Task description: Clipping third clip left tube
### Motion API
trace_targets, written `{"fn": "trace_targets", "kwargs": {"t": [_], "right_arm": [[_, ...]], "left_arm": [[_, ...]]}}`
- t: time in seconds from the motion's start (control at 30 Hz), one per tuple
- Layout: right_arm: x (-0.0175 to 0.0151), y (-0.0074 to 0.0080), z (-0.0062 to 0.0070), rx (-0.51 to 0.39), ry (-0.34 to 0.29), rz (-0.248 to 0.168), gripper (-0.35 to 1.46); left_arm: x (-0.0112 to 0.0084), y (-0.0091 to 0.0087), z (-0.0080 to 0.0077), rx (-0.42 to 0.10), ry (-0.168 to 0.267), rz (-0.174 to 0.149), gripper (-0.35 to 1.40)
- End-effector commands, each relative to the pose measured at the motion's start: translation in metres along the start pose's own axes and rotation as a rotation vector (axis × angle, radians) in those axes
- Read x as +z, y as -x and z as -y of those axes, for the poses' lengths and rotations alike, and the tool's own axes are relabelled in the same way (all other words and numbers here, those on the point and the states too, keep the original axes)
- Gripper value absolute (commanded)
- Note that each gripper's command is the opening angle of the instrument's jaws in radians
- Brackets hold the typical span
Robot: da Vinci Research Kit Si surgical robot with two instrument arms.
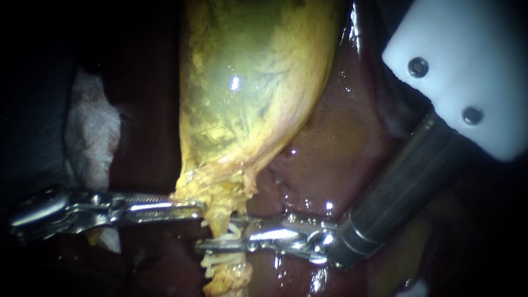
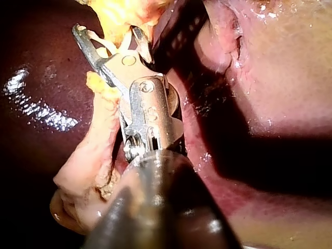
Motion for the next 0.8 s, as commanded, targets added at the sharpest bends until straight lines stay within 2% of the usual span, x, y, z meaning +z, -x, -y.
{"fn": "trace_targets", "kwargs": {"t": [0.03, 0.4, 0.53, 0.57, 0.7, 0.8], "right_arm": [[0.0000, 0.0000, 0.0001, 0.000, -0.001, 0.000, 0.56], [-0.0003, 0.0001, 0.0001, 0.023, -0.001, -0.001, 0.43], [-0.0006, 0.0003, 0.0001, 0.040, 0.013, -0.009, 0.20], [-0.0008, 0.0003, 0.0001, 0.040, 0.023, -0.014, 0.03], [-0.0015, 0.0001, 0.0001, 0.049, 0.035, -0.021, -0.30], [-0.0017, -0.0001, 0.0000, 0.074, 0.034, -0.023, -0.35]], "left_arm": [[0.0000, 0.0000, 0.0000, 0.000, -0.001, 0.000, -0.35], [-0.0002, -0.0001, 0.0000, 0.000, 0.001, 0.001, -0.35], [-0.0003, -0.0001, 0.0001, 0.000, 0.002, 0.001, -0.35], [-0.0003, -0.0001, 0.0001, 0.000, 0.002, 0.001, -0.35], [-0.0003, -0.0001, 0.0001, 0.000, 0.002, 0.001, -0.35], [-0.0003, -0.0001, 0.0001, 0.000, 0.002, 0.001, -0.35]]}}
